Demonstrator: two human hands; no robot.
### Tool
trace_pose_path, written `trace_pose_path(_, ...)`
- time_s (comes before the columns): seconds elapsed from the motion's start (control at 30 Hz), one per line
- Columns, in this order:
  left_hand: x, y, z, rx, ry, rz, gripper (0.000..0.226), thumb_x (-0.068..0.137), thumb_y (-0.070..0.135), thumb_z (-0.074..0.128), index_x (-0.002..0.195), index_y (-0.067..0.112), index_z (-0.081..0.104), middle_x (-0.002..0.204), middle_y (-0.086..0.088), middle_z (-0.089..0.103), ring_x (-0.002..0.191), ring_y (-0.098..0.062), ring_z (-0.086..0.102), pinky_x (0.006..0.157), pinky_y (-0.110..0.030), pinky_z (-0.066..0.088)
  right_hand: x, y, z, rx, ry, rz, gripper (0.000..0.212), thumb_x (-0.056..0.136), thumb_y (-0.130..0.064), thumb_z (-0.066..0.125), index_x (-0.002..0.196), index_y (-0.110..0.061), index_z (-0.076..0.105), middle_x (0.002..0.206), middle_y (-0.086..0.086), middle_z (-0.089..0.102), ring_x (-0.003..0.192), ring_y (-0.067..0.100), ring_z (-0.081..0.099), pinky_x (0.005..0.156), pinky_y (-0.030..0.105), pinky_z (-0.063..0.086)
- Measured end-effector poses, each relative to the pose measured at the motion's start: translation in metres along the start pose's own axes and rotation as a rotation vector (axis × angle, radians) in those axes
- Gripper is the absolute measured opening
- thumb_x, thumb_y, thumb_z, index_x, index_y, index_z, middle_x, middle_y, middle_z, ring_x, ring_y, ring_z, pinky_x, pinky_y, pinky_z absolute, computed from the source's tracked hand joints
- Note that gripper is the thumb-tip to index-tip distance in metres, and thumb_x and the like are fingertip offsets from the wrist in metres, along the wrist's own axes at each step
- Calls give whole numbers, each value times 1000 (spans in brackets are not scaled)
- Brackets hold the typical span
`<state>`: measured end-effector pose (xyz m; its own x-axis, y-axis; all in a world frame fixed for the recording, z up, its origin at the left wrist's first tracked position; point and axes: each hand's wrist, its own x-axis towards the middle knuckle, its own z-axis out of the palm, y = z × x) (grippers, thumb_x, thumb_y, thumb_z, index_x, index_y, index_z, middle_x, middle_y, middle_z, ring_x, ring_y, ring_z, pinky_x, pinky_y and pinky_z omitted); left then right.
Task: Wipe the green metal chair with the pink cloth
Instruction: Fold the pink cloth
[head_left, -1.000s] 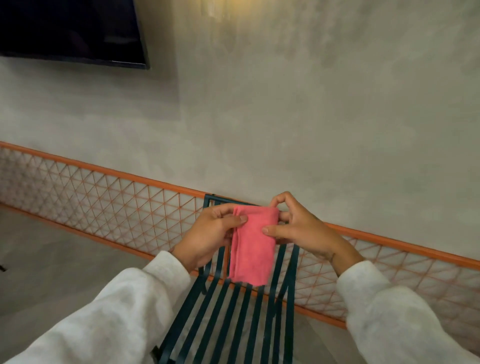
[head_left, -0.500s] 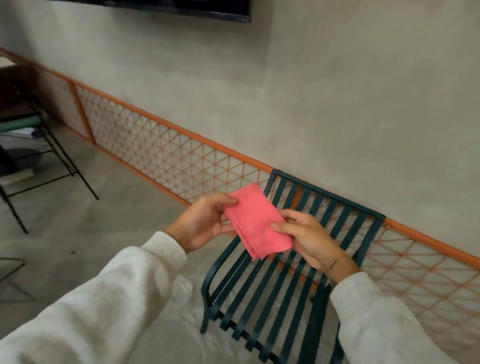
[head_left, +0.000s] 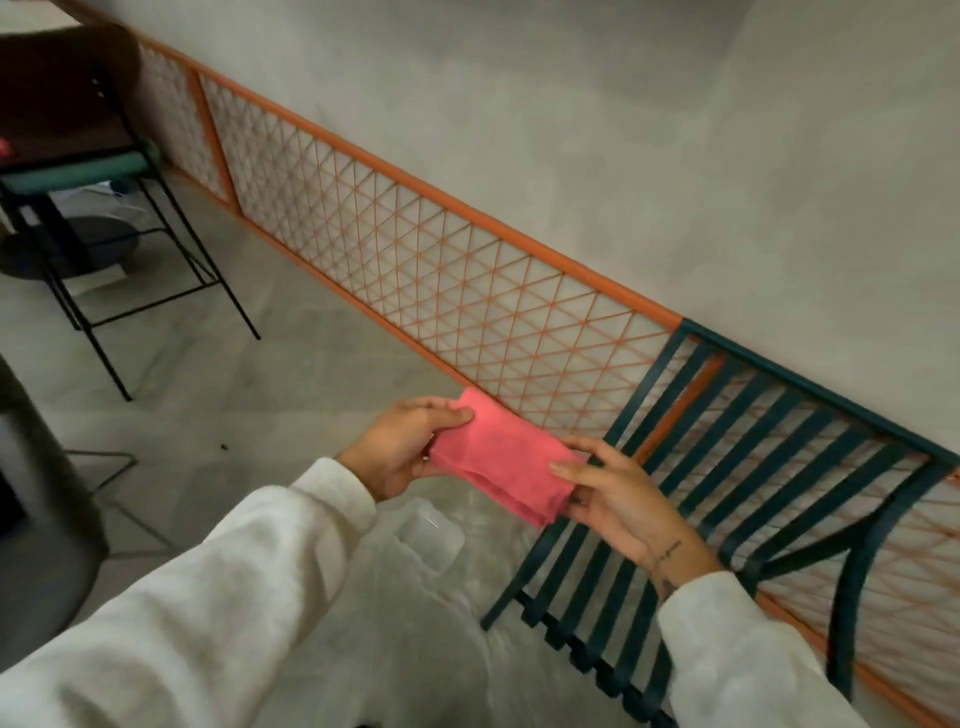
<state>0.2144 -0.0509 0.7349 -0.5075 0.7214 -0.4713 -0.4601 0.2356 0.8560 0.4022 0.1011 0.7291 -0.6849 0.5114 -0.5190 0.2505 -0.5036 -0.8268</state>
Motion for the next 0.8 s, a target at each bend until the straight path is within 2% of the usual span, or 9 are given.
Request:
trace_pose_path(0.13,25,-10,-46,-39,55,-39,9,88,17,68,80,19,64,62,7,67,54,-4,64,58,-27,58,34,25,35,128,59,9,63,81,14,71,132,-17,50,119,19,68,100,27,74,90,42,59)
trace_pose_path(0.2,41,-20,-60,-62,58,-73,4,87,16,68,91,17,66,73,2,69,61,-7,65,65,-30,60,49,37,43,140,110,5,64,83,12,70,132,-22,48,118,19,67,98,24,74,85,38,60)
trace_pose_path(0.23,52,-26,-66,-63,69,-87,11,87,15,68,98,17,66,79,-1,69,65,-10,64,67,-31,59,59,43,46,139,145,4,61,84,10,70,131,-22,48,117,19,67,98,24,75,85,37,60)
trace_pose_path(0.33,76,-41,-76,-30,169,-98,26,86,4,65,103,22,58,83,-5,63,71,-16,58,61,-27,55,80,56,47,66,245,-32,42,91,4,65,121,-19,47,109,18,72,96,28,75,83,41,61)
trace_pose_path(0.47,112,-54,-81,139,186,-76,26,85,-7,59,90,18,56,76,-5,58,59,-12,54,49,-20,50,123,71,45,-99,297,-58,12,98,0,56,92,-9,51,106,12,71,96,33,71,73,43,63)
trace_pose_path(0.53,134,-63,-85,264,189,-22,25,85,-11,58,84,13,62,73,-2,62,53,-2,56,54,-21,50,147,81,41,-128,289,-27,17,97,1,55,83,-7,59,102,10,71,95,32,70,72,41,62)
trace_pose_path(0.67,189,-85,-99,547,174,46,24,84,-9,63,95,10,74,89,3,71,69,14,60,75,-11,47,203,103,32,-140,287,75,21,96,1,57,95,-9,77,110,11,73,97,30,72,83,48,61)
trace_pose_path(0.73,210,-97,-105,625,166,33,26,85,-6,64,97,15,75,95,2,72,74,13,62,78,-10,47,226,114,30,-193,306,100,24,90,-3,63,95,-20,79,106,5,73,96,28,71,84,50,60)
trace_pose_path(0.8,241,-120,-113,673,170,-11,27,87,-2,64,97,20,75,96,1,73,78,1,67,79,-15,50,257,132,25,-253,301,162,26,86,-5,67,97,-26,78,105,-2,71,95,24,71,83,49,61)
